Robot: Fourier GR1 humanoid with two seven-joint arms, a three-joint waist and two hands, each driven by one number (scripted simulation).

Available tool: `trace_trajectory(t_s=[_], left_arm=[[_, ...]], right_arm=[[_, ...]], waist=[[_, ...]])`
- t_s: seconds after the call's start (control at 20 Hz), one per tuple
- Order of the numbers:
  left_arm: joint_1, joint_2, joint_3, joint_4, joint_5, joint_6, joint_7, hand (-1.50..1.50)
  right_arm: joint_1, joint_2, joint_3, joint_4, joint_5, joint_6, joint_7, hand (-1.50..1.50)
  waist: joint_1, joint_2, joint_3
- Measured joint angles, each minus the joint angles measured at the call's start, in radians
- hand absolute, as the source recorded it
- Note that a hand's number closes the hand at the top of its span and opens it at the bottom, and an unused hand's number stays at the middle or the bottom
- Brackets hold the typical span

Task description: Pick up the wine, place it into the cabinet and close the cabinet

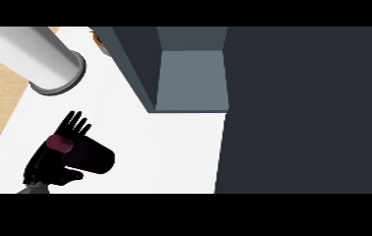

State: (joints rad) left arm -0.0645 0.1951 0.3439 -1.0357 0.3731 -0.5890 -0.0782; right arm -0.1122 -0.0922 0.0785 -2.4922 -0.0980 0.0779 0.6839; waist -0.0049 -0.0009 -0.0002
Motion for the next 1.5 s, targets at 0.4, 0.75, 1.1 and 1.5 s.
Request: trace_trajectory(t_s=[0.4,0.75,1.1,1.5], left_arm=[[-0.039,0.002,-0.007,0.116,-0.020,-0.023,-0.079,-1.50],[-0.026,-0.013,-0.012,0.131,0.022,-0.069,-0.084,1.50],[-0.038,-0.027,-0.065,0.113,-0.011,-0.107,-0.114,1.50],[-0.027,-0.022,-0.103,0.080,-0.183,-0.022,-0.338,1.50]], right_arm=[[0.017,0.000,-0.015,-0.002,0.000,0.018,-0.021,-1.50],[0.027,0.012,-0.006,-0.003,0.000,0.018,-0.021,-1.50],[0.017,0.008,-0.035,0.002,-0.006,0.030,-0.015,-1.50],[0.018,0.027,-0.022,0.011,0.000,0.028,-0.030,-1.50]], waist=[[-0.001,0.000,0.000],[0.000,0.000,0.000],[0.000,-0.001,0.000],[0.000,0.000,0.000]])
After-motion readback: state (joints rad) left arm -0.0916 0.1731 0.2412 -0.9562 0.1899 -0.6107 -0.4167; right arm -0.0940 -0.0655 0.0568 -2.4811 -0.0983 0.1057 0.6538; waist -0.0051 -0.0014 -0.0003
